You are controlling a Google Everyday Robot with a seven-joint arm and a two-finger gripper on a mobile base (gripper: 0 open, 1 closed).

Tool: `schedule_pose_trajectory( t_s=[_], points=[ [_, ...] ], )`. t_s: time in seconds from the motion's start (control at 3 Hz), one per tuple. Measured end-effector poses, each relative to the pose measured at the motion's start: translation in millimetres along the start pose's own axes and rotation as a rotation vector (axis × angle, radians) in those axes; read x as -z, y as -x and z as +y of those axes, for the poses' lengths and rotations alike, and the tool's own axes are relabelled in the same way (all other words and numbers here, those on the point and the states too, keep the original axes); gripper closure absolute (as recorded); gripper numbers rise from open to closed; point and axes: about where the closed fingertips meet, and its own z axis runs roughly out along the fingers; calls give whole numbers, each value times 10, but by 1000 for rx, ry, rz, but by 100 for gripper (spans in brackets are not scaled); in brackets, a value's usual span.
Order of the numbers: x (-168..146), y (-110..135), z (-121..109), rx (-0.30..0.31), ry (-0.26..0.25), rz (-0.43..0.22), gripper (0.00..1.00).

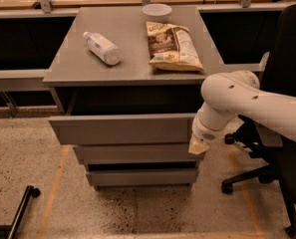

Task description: Close top drawer

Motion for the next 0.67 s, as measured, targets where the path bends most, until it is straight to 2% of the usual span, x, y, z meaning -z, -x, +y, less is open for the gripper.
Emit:
schedule_pose_trajectory(
  t_s=[0.33, 0.67],
  points=[
    [-1, 0, 0, 0, 0, 0, 100],
    [-106, 46, -165, -4, -45, 16, 100]
  ],
)
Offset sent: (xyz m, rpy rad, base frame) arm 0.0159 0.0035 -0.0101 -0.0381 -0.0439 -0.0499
